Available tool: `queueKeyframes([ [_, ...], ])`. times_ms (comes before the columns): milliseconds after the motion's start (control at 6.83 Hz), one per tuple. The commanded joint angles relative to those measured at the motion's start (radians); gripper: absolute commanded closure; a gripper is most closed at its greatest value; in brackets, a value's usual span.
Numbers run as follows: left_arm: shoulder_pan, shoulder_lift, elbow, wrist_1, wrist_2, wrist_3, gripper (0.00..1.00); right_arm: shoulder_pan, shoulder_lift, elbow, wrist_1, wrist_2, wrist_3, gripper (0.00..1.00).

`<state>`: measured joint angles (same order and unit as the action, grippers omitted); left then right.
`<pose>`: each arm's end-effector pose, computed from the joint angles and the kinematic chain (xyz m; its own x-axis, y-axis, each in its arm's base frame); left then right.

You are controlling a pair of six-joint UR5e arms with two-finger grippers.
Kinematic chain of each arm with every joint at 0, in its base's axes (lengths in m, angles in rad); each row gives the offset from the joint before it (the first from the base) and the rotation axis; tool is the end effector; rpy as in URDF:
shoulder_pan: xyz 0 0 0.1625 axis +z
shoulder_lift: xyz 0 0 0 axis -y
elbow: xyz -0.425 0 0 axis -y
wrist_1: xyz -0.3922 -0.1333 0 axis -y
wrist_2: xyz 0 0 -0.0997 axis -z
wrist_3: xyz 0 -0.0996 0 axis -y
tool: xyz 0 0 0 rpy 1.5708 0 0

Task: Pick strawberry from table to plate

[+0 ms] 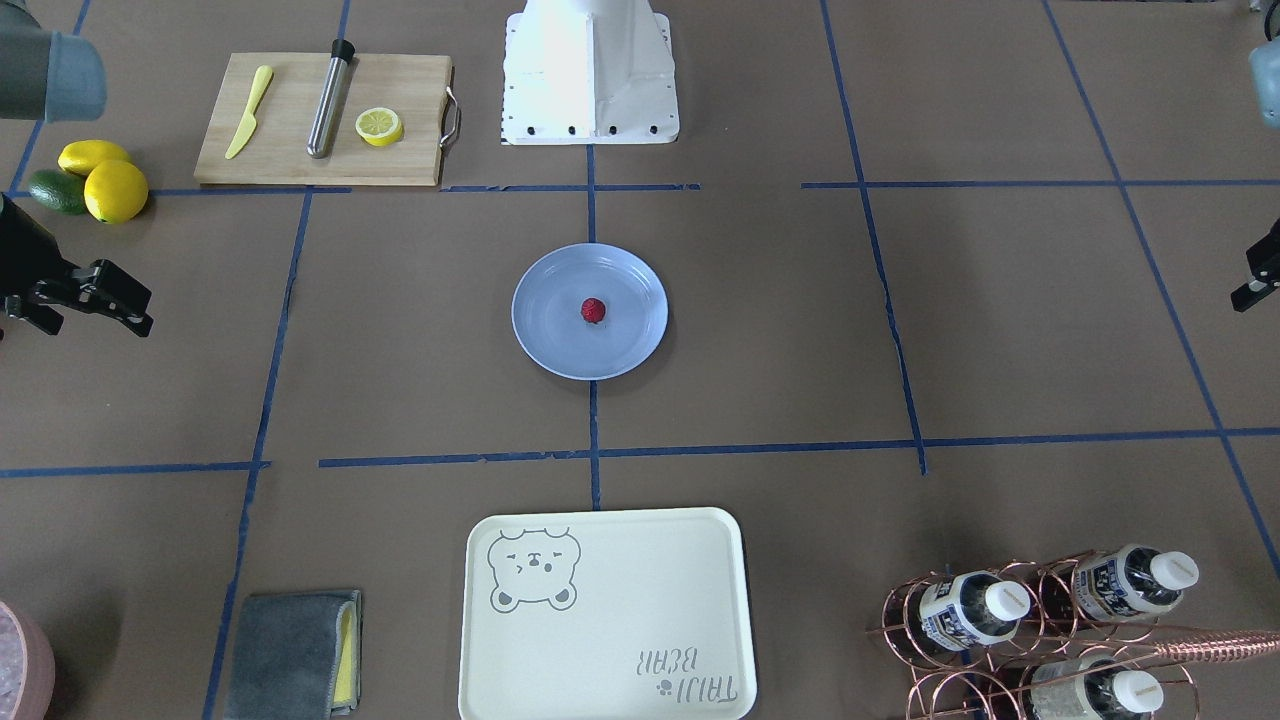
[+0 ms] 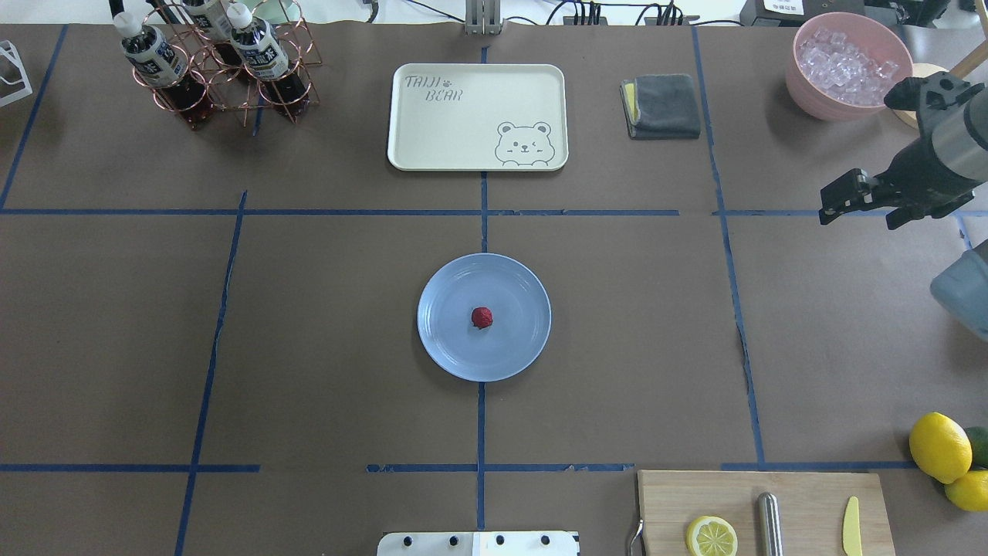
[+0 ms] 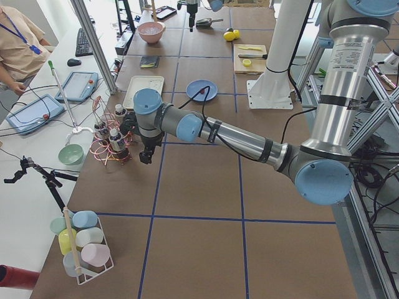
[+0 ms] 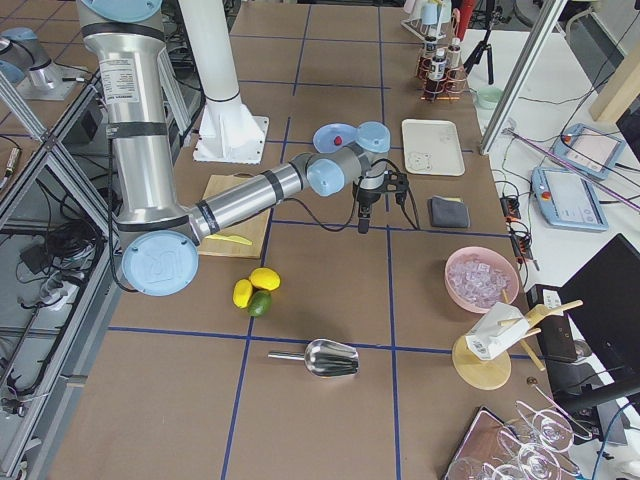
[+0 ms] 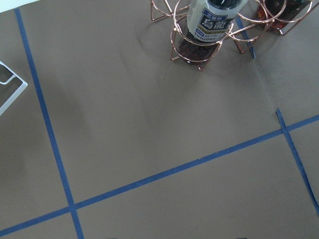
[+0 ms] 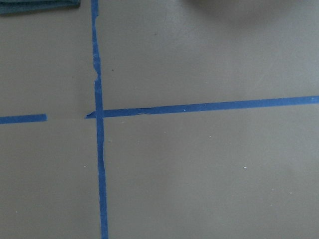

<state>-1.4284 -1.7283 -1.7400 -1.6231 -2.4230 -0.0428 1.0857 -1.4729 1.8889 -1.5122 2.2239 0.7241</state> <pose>0.0210 -0.5577 0.4804 0.6172 0.3294 -0.7145 -0.1055 0.9346 0.3397 -0.1805 -0.4985 0.4518 0.7041 0.0598 0.7076 -0.0690 0.9975 -0.0157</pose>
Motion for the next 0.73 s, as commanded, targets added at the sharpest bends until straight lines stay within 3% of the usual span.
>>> queueKeyframes([
  [0, -0.001, 0.001, 0.008, 0.002, -0.008, 0.0, 0.12, 0.06, -0.033, -0.001, -0.022, 0.014, -0.119, 0.0],
  [146, -0.001, 0.003, 0.011, -0.001, -0.008, 0.001, 0.12, 0.094, -0.049, -0.001, -0.026, 0.039, -0.15, 0.0],
  [293, -0.001, 0.001, 0.016, -0.004, -0.008, 0.004, 0.01, 0.12, -0.069, -0.001, -0.026, 0.062, -0.202, 0.0],
  [585, -0.001, 0.001, 0.026, -0.012, -0.008, 0.008, 0.0, 0.146, -0.08, -0.007, -0.025, 0.101, -0.233, 0.0],
])
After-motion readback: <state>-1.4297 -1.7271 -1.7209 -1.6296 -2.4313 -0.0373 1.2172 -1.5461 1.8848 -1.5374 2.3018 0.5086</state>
